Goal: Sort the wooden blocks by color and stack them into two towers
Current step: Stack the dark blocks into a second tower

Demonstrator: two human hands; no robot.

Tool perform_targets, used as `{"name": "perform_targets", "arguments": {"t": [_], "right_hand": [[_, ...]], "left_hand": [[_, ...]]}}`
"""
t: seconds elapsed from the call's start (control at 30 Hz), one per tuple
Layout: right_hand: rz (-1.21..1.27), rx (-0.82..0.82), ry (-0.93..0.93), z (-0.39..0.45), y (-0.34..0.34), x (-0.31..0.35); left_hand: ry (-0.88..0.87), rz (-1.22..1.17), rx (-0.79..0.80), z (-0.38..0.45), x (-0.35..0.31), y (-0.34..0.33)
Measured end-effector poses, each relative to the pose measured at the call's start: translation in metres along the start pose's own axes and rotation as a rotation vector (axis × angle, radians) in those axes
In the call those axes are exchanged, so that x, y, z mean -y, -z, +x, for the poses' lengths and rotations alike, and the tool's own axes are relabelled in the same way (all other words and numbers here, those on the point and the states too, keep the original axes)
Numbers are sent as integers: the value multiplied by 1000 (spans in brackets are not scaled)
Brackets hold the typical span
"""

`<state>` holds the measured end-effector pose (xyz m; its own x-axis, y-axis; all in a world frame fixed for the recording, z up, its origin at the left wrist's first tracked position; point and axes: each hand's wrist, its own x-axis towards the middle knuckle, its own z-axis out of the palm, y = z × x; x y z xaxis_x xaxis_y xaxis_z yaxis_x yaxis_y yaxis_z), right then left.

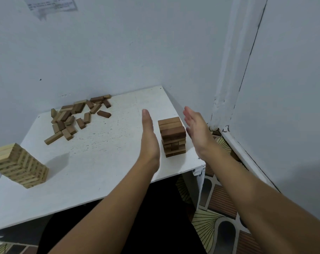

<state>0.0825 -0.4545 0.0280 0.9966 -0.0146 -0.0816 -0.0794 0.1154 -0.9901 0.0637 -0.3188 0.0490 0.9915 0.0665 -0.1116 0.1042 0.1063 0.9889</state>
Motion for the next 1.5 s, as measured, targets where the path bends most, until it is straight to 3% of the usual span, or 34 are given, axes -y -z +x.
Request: {"name": "perform_targets", "arguments": {"t": [0.23, 0.67, 1.5], "right_hand": [[85, 29, -47, -6, -13, -2], [123, -9, -90, -5, -21, -7], [147, -19, -17, -11, -20, -5]], "left_hand": [[77, -24, -9, -18, -8, -28], [62, -16, -70, -10, 1, -33], [78, -89, -30, -10, 14, -28]]}}
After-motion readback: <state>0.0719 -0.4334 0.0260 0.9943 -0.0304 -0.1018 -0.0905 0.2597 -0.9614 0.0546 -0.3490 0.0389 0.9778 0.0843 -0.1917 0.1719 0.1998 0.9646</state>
